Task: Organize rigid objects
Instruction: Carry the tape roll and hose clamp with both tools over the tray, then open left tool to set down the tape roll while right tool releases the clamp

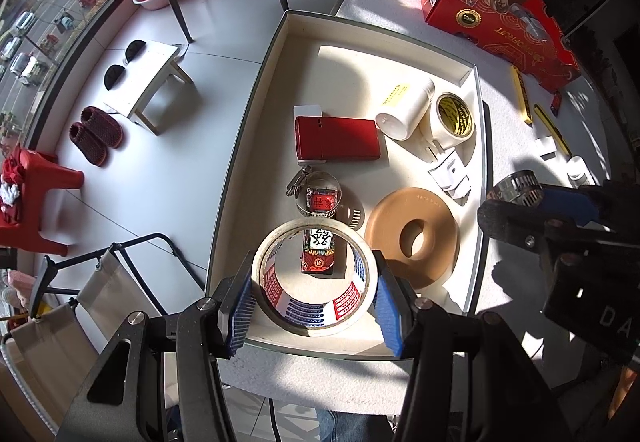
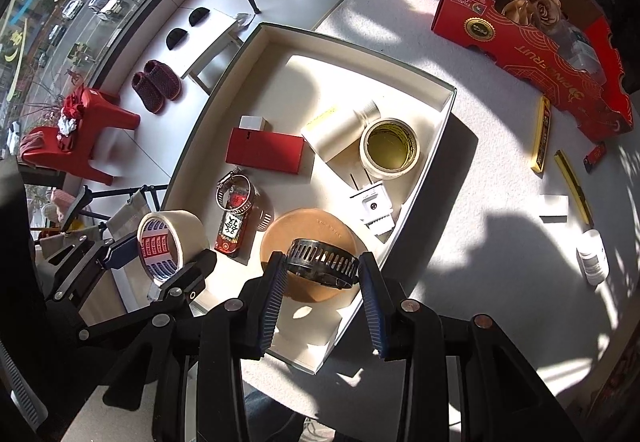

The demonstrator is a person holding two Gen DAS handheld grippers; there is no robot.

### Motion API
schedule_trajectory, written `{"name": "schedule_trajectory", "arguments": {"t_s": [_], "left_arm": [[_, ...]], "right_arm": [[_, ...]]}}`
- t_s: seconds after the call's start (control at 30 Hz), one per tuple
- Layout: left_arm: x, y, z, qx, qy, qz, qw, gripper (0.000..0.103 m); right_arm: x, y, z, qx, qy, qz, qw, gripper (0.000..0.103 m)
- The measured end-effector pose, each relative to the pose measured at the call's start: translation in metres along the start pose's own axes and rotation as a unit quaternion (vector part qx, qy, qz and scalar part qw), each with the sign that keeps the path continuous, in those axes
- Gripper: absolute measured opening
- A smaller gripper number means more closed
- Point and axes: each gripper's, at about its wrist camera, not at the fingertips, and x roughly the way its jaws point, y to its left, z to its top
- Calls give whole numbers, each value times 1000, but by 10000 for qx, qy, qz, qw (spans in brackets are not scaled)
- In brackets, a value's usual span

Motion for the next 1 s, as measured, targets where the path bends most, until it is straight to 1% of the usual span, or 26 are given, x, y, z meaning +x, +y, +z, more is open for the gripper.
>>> {"name": "schedule_trajectory", "arguments": {"t_s": [0.43, 0.6, 0.7, 0.73, 0.77, 0.8, 0.83, 0.87, 0.9, 0.93, 1.0], "left_arm": [[20, -7, -2, 95, 228, 92, 9997, 56], [27, -14, -1, 211, 281, 150, 9993, 56], [30, -16, 1, 189, 280, 156, 9993, 57], [32, -16, 2, 167, 295, 159, 9993, 58], [33, -16, 2, 134, 319, 163, 9993, 69], [34, -14, 3, 62, 335, 160, 9993, 78], [34, -12, 3, -11, 318, 139, 9994, 85], [33, -10, 2, -58, 307, 129, 9994, 85], [34, -9, 2, -78, 318, 145, 9994, 85], [34, -8, 2, -82, 337, 181, 9992, 86], [34, -6, 1, -88, 314, 205, 9993, 91]], "right_arm": [[24, -9, 14, 295, 273, 116, 9991, 39], [34, -5, 19, 215, 354, 71, 9991, 39], [39, -3, 21, 189, 411, 91, 9989, 39], [41, -3, 21, 173, 446, 92, 9988, 39], [42, -2, 22, 149, 460, 88, 9988, 40], [43, -2, 23, 119, 488, 69, 9987, 48], [42, -2, 23, 92, 481, 47, 9988, 61], [41, -3, 23, 62, 436, -5, 9990, 69], [38, -3, 23, 34, 362, -62, 9993, 79], [36, -4, 23, 10, 294, -100, 9995, 79], [35, -6, 23, 7, 316, -145, 9994, 79]]}}
